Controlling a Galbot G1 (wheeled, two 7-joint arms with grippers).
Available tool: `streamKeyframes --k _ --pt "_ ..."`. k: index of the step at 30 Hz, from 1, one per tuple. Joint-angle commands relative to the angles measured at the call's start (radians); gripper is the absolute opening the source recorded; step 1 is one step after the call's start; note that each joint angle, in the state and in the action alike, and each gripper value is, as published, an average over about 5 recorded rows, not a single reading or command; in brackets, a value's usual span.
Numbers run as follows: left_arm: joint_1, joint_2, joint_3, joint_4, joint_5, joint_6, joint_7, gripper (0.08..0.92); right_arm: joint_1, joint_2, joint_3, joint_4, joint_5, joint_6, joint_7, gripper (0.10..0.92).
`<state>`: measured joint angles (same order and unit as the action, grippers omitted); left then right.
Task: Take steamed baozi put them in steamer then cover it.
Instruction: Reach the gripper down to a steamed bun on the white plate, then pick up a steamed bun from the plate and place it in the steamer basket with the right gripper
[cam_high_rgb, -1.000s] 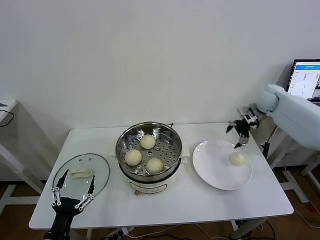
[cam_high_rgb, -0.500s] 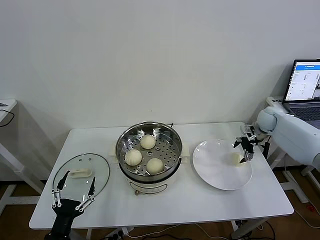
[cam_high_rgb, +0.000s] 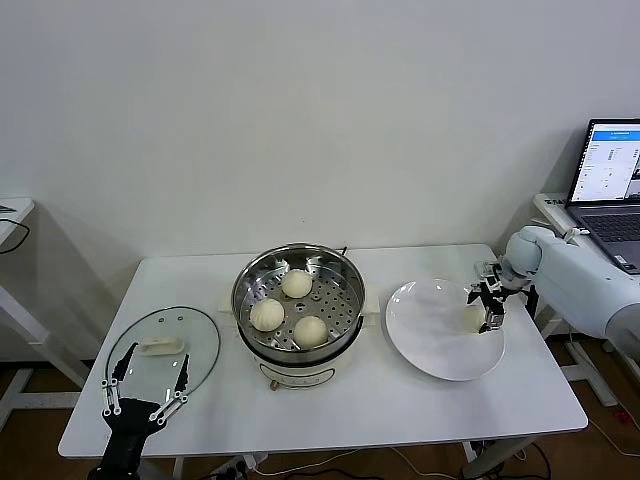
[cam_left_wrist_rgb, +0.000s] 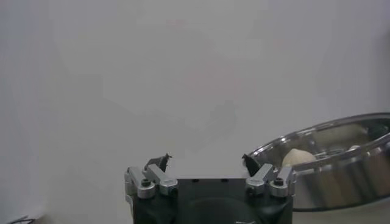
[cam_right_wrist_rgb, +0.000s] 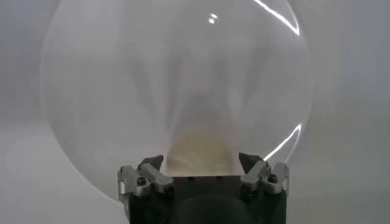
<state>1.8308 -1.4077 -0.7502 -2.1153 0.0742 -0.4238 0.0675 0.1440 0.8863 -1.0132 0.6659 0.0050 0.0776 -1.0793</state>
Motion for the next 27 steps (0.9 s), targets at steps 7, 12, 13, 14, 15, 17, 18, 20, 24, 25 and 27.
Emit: streamKeyframes --k 7,12,13,14,15,17,18,20,24,25,27 --pt "-0.004 0.002 -0.002 0.001 -0.003 0.000 0.000 0.823 0.066 -0.004 0.002 0.045 -0.006 0.000 -0.025 0.675" --pt "-0.010 0.005 0.001 0.004 -0.003 0.002 -0.001 0.823 0.244 -0.009 -0.044 0.180 0.072 0.000 -0.164 0.670" --pt "-0.012 0.006 0.002 0.004 -0.003 0.002 -0.001 0.823 0.286 -0.004 -0.062 0.208 0.099 -0.001 -0.194 0.671" --pt "-0.013 0.006 0.003 0.004 -0.003 0.003 -0.001 0.823 0.336 0.005 -0.085 0.239 0.132 -0.004 -0.223 0.673" --pt "-0.014 0.006 0.004 0.004 -0.003 0.003 -0.001 0.823 0.386 0.017 -0.108 0.268 0.165 -0.011 -0.250 0.674" --pt "-0.016 0.007 0.005 0.002 -0.003 0.004 -0.002 0.823 0.485 0.049 -0.157 0.318 0.237 -0.033 -0.287 0.680" --pt "-0.016 0.008 0.004 0.001 -0.003 0.003 -0.002 0.823 0.534 0.068 -0.185 0.345 0.278 -0.049 -0.304 0.682" --pt "-0.016 0.009 0.003 0.000 -0.003 0.003 -0.002 0.823 0.605 0.108 -0.235 0.383 0.351 -0.080 -0.317 0.686" --pt "-0.017 0.010 0.001 0.000 -0.002 0.003 -0.005 0.823 0.671 0.173 -0.309 0.463 0.444 -0.129 -0.306 0.687" --pt "-0.018 0.010 0.001 0.001 -0.002 0.003 -0.006 0.823 0.678 0.186 -0.324 0.488 0.462 -0.142 -0.294 0.687" --pt "-0.020 0.010 0.001 0.003 -0.001 0.005 -0.010 0.823 0.685 0.207 -0.345 0.532 0.486 -0.165 -0.267 0.687"
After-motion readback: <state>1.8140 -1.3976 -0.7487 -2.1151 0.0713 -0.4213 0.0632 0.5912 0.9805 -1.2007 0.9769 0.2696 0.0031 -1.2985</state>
